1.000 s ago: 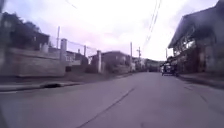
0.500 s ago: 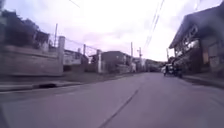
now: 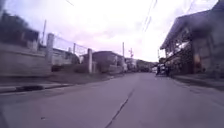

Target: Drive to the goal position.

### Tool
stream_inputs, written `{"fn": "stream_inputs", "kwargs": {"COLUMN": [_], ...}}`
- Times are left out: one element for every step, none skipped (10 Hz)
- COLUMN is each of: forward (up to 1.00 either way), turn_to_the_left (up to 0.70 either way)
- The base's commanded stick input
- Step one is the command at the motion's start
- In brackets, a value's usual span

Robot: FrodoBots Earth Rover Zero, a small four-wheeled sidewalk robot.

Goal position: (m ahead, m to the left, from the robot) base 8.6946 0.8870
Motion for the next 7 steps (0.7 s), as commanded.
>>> {"fn": "stream_inputs", "kwargs": {"forward": [0.7,0.7,0.7,0.7,0.7,0.7,0.7], "turn_to_the_left": [0.0,0.0,0.0,0.0,0.0,-0.23,-0.35]}}
